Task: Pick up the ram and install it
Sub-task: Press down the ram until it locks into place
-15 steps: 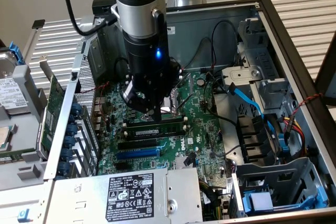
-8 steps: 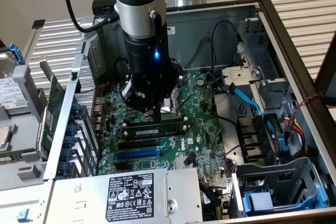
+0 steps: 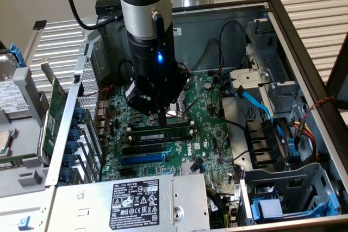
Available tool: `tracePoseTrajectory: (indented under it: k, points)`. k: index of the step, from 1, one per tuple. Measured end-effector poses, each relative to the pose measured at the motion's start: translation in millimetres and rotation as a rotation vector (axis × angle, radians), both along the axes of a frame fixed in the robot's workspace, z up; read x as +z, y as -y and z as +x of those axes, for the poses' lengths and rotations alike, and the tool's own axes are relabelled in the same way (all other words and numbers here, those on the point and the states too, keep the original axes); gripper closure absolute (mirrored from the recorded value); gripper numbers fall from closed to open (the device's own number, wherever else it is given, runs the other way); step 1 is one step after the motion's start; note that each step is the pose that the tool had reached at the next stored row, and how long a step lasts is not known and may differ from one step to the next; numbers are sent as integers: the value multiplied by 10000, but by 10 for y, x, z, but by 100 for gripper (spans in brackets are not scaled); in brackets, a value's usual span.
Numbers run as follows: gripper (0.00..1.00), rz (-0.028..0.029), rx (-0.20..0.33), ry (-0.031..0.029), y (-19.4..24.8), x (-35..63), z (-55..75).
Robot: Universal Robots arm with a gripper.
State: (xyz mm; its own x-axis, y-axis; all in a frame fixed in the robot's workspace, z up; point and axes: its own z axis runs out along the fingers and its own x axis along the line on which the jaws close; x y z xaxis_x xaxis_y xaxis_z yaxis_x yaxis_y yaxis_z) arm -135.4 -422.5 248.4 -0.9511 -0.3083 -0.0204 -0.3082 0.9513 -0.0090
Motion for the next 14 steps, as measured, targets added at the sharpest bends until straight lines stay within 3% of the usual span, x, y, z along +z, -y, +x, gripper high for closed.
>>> tracePoseTrajectory:
  k: [14]
  points:
    - [90, 0, -2039, -3, 0, 0, 0]
